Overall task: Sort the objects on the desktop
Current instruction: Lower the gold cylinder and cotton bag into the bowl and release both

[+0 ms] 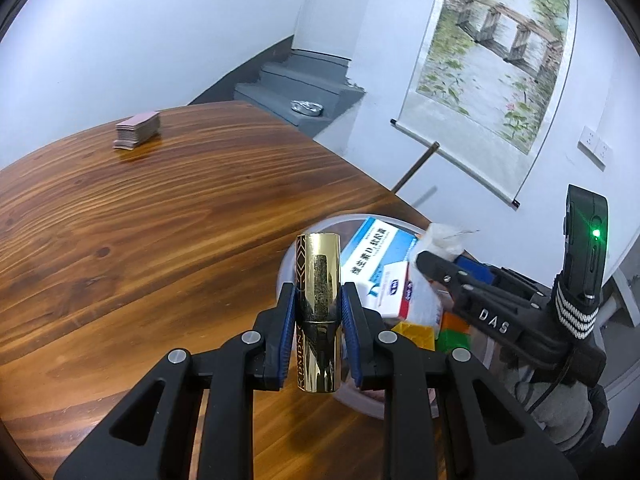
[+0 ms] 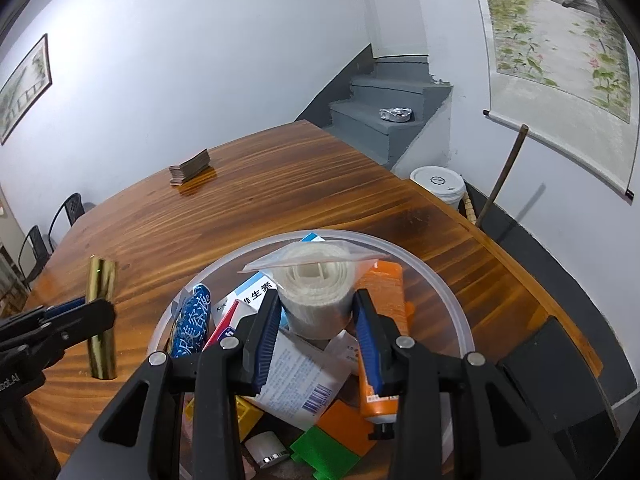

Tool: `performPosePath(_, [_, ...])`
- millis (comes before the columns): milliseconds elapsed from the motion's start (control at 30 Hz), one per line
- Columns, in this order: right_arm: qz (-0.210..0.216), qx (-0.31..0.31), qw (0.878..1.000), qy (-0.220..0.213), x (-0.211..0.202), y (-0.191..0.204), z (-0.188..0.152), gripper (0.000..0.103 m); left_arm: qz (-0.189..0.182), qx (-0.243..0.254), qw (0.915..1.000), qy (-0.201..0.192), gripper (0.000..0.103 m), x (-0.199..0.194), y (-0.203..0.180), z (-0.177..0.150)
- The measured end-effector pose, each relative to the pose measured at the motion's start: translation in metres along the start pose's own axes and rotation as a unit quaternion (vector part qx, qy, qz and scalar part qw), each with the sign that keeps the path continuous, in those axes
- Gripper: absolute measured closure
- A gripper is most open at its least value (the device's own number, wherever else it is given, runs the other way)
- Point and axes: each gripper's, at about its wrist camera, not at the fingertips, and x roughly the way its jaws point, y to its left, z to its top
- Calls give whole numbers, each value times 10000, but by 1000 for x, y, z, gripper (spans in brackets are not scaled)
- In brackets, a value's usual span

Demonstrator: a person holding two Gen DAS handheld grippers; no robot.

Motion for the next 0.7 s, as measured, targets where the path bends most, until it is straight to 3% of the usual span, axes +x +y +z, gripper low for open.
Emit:
performPosePath(367, [123, 128, 9998, 25, 4, -7, -3, 60, -222, 166, 9995, 177, 78, 28, -19, 10])
performPosePath(567, [172, 174, 9996, -124, -5, -8, -3, 46, -303, 243, 9988, 286, 78, 45, -22, 13])
performPosePath(700, [134, 148, 9996, -205, -14, -9, -4, 46, -377, 234, 9984, 359, 78, 52, -23, 14])
